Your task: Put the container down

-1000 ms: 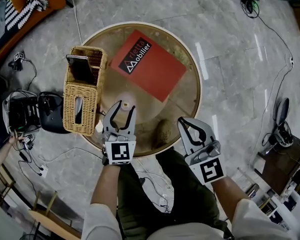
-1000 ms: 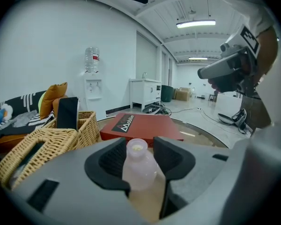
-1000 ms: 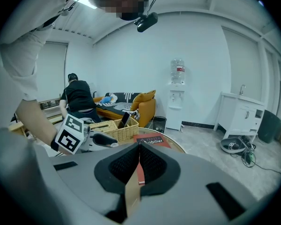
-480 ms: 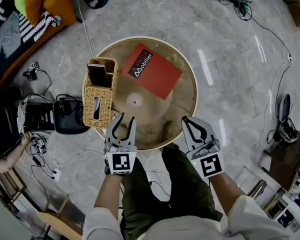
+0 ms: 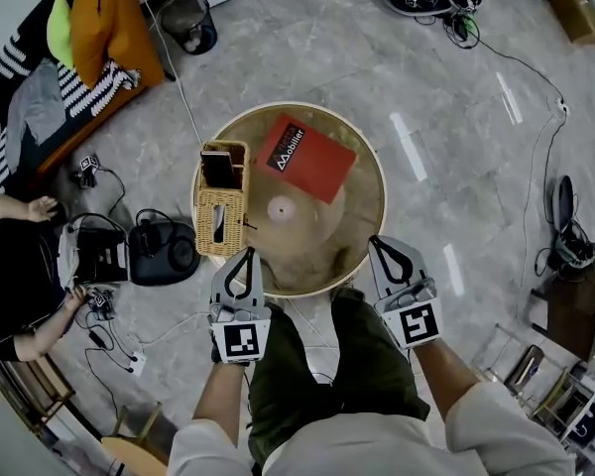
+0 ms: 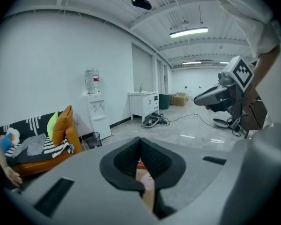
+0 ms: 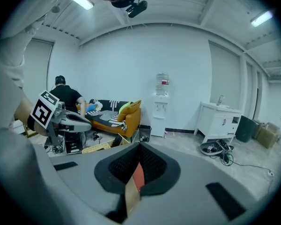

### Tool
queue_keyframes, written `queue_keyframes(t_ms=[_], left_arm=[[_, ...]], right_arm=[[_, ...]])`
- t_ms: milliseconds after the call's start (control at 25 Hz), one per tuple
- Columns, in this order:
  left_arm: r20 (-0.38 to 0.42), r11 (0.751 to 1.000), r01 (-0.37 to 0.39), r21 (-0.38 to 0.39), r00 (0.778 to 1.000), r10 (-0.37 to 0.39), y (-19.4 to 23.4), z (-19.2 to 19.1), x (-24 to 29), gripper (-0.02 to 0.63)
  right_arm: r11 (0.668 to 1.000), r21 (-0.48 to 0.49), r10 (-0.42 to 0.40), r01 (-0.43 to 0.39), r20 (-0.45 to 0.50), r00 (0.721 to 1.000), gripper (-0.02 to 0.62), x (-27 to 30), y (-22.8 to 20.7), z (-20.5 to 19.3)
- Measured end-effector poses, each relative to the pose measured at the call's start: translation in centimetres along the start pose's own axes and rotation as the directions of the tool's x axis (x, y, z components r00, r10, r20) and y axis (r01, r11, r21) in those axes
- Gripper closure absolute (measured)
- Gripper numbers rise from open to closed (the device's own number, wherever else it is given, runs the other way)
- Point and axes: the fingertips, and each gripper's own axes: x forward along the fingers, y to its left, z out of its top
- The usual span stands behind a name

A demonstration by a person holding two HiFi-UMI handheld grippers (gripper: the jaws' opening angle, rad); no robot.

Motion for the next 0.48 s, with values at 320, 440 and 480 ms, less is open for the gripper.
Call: queue_keyframes(t_ms=[320,440,480], left_arm=[[0.013,0.999,0.052,0.008,0.999,-0.052,0.7,3.3,-3.7,0.6],[0.016,0.998,0.061,0.011,0.998,-0.061,1.2,4.0,-4.6,0.6],[0.023,0.998,0.065,0.018,0.998,-0.066,1.3,4.4,-4.9,0.6]], right_arm=[[0.996,-0.006,-0.087,0.088,0.099,0.991,0.572,-2.8,0.3,3.8],[0.994,0.004,-0.112,0.112,0.112,0.987,0.572,-3.8,0.8,4.7],[0.993,0.007,-0.119,0.119,0.108,0.987,0.572,-4.1,1.0,4.9]])
